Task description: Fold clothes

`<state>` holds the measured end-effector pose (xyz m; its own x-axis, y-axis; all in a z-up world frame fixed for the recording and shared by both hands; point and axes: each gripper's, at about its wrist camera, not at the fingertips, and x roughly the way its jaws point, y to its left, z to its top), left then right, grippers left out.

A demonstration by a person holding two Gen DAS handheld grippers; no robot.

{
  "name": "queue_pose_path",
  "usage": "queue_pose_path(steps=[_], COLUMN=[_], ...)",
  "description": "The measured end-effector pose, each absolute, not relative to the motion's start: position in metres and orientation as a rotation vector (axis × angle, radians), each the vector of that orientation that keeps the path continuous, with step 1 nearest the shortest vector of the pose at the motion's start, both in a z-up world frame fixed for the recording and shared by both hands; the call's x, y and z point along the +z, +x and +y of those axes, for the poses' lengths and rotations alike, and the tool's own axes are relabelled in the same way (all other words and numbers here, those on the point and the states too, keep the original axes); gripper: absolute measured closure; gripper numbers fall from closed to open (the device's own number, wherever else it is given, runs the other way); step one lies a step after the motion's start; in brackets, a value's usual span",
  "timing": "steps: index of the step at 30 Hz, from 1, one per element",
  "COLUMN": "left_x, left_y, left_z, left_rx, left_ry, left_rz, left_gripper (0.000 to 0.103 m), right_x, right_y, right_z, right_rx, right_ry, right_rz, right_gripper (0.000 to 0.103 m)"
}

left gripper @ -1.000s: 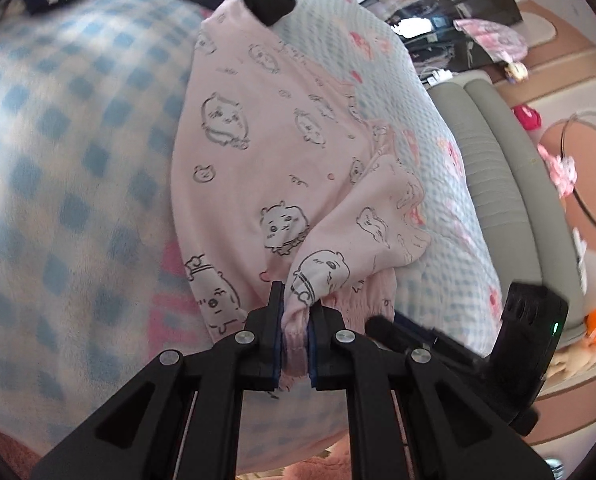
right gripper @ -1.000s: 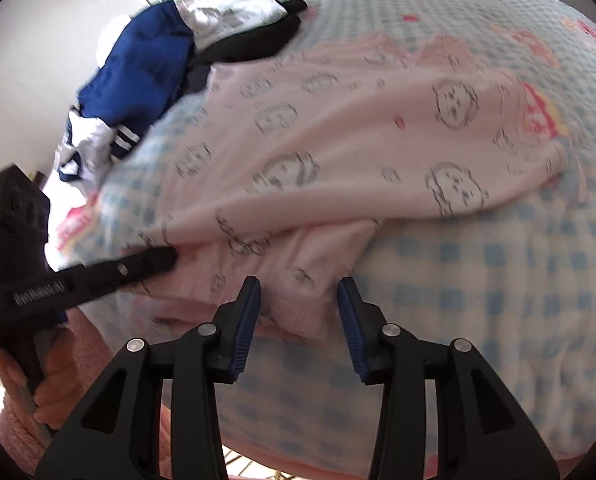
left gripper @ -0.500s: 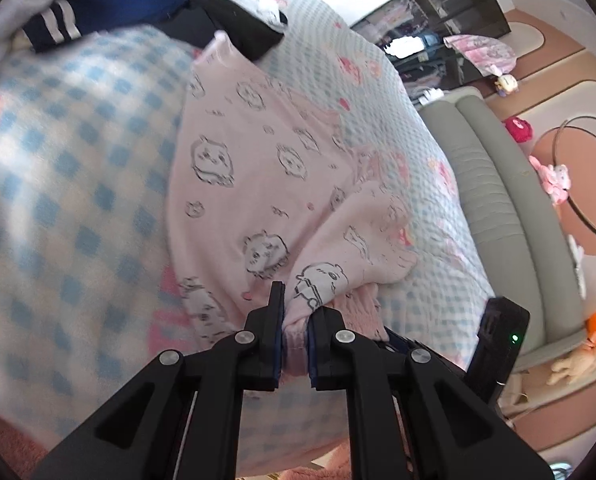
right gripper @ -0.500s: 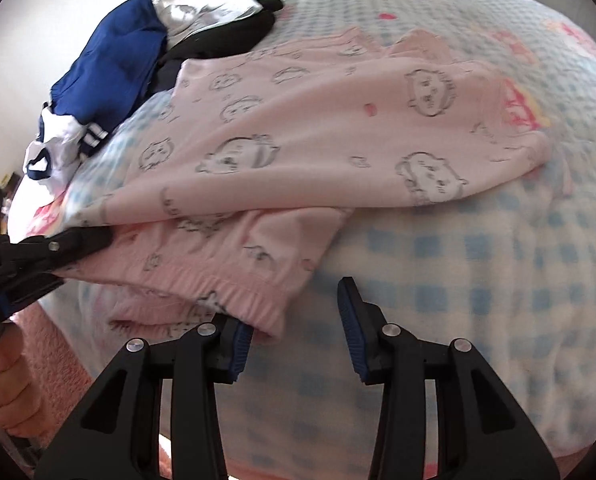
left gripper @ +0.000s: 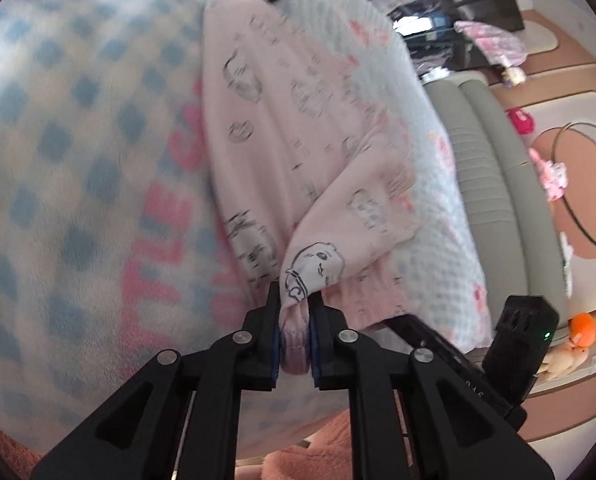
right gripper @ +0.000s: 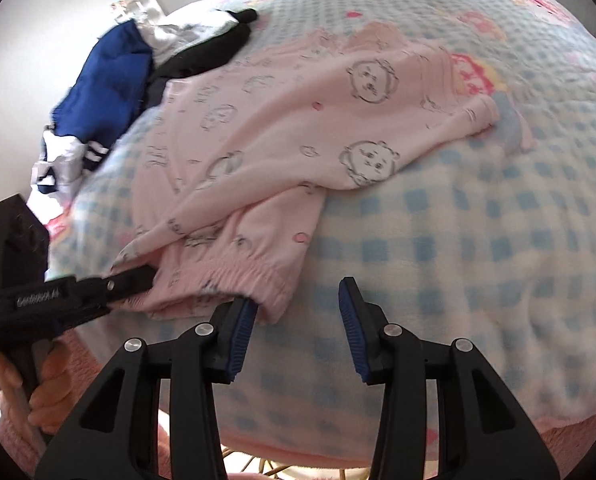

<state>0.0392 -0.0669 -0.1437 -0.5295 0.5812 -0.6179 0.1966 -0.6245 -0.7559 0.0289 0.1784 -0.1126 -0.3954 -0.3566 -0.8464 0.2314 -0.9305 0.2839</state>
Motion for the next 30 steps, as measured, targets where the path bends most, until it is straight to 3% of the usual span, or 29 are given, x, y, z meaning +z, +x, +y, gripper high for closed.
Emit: queue_pose_path(steps=[2,8,12,13,18,21,25,30], left_x=[-0.139,-0.148,-0.148,-0.147,-0.139,-0.145,-0.162,-0.165], left_y=[0.041,0.050,0.049,0.047,0.038,0.034,0.035,0.043], left_z=[-0.070,-0.074,-0.068,-0.065,-0.051,-0.053,-0.059,-0.066], left_rx=[2.250,2.254,2.269,2.279,2.323,2.277,2.180,2.186], left_ry=[-1.328,-1.365,-1.381,-1.384,-1.395,-1.412,-1.455,-1.452], left_rz=[-1.223,-1.231,-1.187,-1.169,-1.083,-1.123,-1.221,-1.266], left_gripper=[0.077,0.077,0.081,0.091,0.092,0.091,0.074,0.068], right_x=[-0.102,-0.082,-0.101,-0.105,-0.118,-0.124,-0.130,-0.123], right_y=[0.035,0.029,0.014,0.012,0.008,0.007,0.006,-0.005], right_z=[0.184,0.208,0.190,0.186,0.184,0.189,0.196,0.202], right_rx=[-2.329,-2.347,-2.326,-2.298,-2.308,-2.366,-2.437,-2.284], right_ry=[1.412,1.297,1.396,1.404,1.459,1.497,1.543,1.463], right_rz=[-0.193,-0.368,-0.260,-0.261,-0.244,-0.224,-0.205,-0.401], right_gripper=[0.060,0.058,0.058,0.058,0.059,0.059,0.059,0.056])
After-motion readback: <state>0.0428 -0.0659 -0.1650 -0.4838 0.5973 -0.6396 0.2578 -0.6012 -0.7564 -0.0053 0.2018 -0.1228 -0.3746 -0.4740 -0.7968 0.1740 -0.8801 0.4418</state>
